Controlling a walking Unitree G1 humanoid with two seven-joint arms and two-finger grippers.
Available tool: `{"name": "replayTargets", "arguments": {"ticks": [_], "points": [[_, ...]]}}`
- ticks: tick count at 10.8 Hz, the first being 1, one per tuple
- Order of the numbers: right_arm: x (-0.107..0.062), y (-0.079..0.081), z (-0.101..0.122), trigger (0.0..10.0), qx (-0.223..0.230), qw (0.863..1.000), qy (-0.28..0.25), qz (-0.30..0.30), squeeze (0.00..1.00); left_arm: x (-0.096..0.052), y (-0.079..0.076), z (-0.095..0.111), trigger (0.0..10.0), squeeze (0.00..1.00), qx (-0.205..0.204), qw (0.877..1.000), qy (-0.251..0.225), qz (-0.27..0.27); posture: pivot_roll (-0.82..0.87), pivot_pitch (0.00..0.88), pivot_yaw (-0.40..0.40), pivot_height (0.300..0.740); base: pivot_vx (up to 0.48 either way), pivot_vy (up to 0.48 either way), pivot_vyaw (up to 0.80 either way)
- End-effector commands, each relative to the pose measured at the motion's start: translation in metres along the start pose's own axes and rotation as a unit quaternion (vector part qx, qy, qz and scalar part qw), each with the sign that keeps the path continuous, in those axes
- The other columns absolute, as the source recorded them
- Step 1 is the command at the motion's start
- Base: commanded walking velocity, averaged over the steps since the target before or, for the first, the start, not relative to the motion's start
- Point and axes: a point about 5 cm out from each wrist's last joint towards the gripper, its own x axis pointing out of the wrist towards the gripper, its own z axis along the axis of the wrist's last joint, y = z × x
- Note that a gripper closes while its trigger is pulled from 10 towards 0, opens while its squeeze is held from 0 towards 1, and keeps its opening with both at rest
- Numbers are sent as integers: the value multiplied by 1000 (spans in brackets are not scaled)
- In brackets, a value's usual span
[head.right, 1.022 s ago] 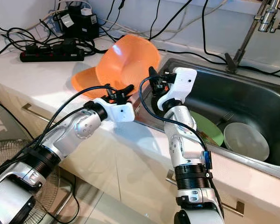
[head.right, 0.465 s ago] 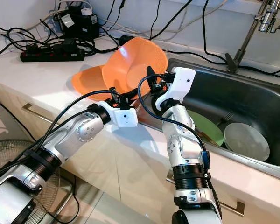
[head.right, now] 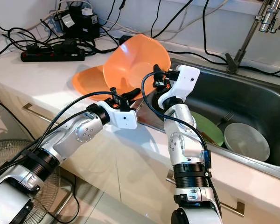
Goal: Kitchen organization
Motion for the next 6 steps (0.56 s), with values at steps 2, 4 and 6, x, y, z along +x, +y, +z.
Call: {"name": "replayTargets", "arguments": {"ticks": [2, 4, 6], "points": [[4, 4, 6, 0, 4, 1000, -7, 11, 0, 1, 7, 7, 10000, 0, 21, 999, -25, 10, 193, 0, -2, 740, 0, 0, 0], [4, 4, 6, 0, 5, 1000, -7, 11, 0, 0, 8, 5, 10000, 0, 22, 999, -23, 9, 193, 0, -3, 740, 0, 0, 0], [4, 4, 6, 0, 7, 1000, -6, 10, 0, -1, 10, 4, 10000, 1000, 18, 999, -24, 14, 194, 0, -3, 740, 0, 0, 0]]}}
